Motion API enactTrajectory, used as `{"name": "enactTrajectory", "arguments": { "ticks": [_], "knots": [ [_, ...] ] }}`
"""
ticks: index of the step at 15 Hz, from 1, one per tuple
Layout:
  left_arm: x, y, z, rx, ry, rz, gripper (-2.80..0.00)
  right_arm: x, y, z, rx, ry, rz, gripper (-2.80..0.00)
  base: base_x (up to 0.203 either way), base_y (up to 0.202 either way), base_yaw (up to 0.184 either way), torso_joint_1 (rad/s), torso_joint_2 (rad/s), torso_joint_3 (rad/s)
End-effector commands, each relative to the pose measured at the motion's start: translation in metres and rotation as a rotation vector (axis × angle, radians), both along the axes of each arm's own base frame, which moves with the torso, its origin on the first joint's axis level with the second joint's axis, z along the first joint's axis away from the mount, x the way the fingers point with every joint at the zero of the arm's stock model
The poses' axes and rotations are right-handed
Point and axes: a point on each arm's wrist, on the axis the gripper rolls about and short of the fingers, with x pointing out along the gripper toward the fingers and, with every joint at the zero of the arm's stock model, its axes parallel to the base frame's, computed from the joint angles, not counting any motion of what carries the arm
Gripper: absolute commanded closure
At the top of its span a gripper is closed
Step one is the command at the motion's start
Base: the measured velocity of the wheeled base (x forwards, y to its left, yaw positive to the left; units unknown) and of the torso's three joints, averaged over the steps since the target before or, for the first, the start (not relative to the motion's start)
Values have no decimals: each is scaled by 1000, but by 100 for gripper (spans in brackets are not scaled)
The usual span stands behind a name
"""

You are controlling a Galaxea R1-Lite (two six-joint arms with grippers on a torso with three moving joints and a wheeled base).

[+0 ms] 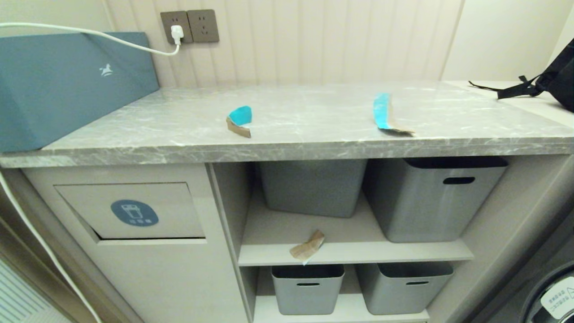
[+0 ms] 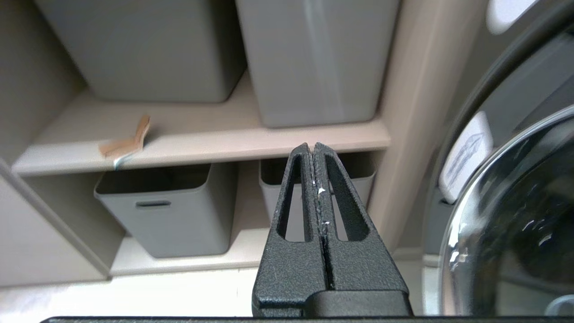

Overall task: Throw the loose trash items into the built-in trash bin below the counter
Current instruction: Pick up the garbage

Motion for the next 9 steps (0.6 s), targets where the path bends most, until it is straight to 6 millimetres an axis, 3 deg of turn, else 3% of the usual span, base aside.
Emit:
{"name": "enactTrajectory", "arguments": {
  "ticks": [1, 9],
  "knots": [
    [0, 0, 0, -1, 3, 1, 0, 0, 0, -1, 0, 3, 0, 0, 0, 0, 0, 171, -485, -289],
    [0, 0, 0, 1, 2, 1, 0, 0, 0, -1, 3, 3, -2, 0, 0, 0, 0, 189, -477, -282]
  ]
}}
